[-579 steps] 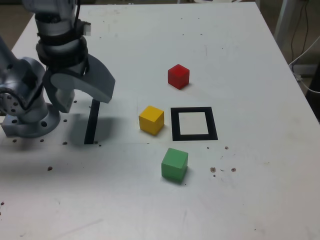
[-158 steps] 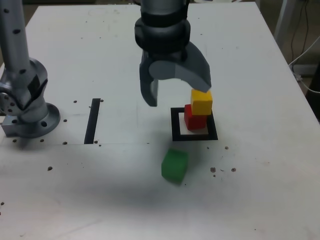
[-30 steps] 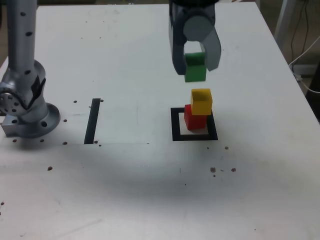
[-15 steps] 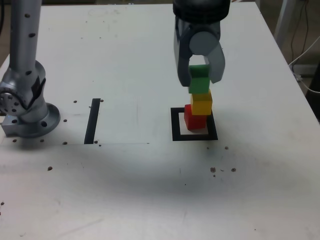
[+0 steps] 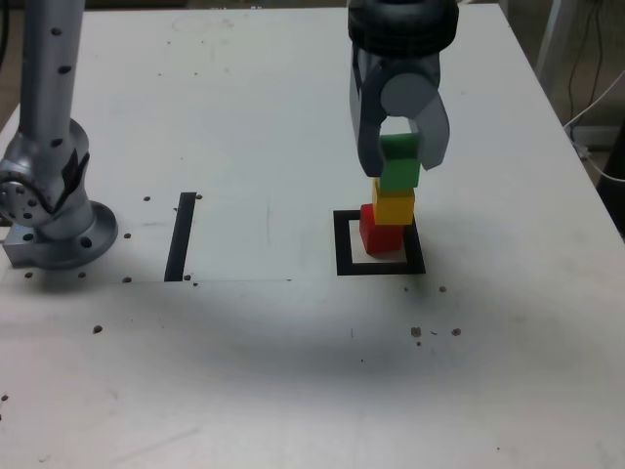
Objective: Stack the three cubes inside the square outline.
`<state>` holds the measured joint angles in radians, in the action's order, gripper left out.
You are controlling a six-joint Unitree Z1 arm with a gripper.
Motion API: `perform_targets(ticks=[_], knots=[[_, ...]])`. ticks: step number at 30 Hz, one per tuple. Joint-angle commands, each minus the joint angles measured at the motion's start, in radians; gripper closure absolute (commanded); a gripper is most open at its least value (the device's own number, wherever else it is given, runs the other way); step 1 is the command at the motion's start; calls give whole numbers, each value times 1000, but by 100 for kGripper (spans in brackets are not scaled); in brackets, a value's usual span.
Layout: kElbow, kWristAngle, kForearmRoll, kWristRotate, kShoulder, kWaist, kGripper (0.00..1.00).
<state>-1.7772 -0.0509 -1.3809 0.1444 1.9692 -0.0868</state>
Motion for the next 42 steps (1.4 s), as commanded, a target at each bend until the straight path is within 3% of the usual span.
perform_targets(ticks=[1, 11, 15, 19, 25, 27, 42], knots=[[1, 1, 2, 3, 5, 5, 92], [14, 8, 13, 5, 12, 7, 89], [21, 12, 12, 5, 11, 7, 81], [31, 17, 10, 6, 9, 7, 60], [50, 5, 22, 17, -5, 3, 9], [52, -1, 23, 25, -12, 0, 2], [43, -27, -7, 42, -104, -30, 0]])
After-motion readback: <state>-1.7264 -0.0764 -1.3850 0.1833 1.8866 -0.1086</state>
